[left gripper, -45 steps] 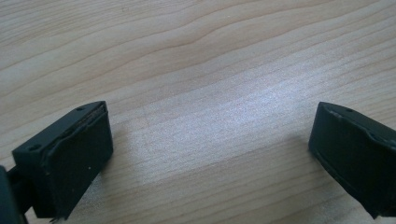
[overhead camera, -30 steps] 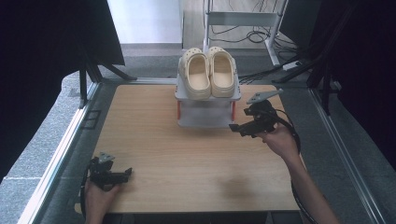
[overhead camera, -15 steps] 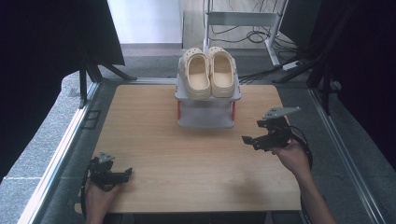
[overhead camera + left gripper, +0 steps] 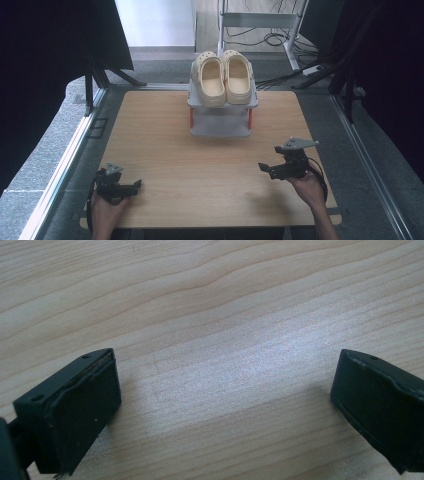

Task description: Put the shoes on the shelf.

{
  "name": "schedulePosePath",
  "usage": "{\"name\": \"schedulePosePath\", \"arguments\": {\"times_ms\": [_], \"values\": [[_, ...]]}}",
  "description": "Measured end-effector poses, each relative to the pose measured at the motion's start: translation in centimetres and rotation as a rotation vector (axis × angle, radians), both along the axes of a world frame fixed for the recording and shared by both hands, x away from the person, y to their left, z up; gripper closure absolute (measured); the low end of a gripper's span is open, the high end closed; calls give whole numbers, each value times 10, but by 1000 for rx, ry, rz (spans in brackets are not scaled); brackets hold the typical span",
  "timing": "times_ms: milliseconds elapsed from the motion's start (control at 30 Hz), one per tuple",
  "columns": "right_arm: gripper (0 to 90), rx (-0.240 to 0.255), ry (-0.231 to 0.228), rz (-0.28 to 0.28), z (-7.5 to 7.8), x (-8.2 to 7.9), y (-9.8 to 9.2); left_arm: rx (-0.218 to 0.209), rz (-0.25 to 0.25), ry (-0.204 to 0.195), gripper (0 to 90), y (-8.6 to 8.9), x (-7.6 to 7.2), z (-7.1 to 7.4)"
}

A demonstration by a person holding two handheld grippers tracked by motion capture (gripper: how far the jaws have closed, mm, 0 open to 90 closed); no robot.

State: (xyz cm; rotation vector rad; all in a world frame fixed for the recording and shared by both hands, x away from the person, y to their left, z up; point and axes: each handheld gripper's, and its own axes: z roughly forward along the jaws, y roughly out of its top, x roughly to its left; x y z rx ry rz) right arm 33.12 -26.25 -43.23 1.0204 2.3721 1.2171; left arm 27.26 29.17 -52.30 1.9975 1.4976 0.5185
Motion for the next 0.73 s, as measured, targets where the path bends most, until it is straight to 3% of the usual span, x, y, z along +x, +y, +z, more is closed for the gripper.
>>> {"name": "schedulePosePath", "arguments": {"times_ms": [233,400,500,533,733], "values": [[73,-14,37,-28,-47,-1,-4,1,0,-1,0,0,0,0],[73,-24,57,-35,-71,-1,-4,0,0,0,0,0,0,0],[79,-56,72,-36,-84,-1,-3,1,0,-1,0,0,0,0],[85,-67,89,-37,-85,0,-3,0,1,-1,0,0,0,0],[125,-125,47,-63,-86,-4,2,1,1,0,0,0,0,0]]}}
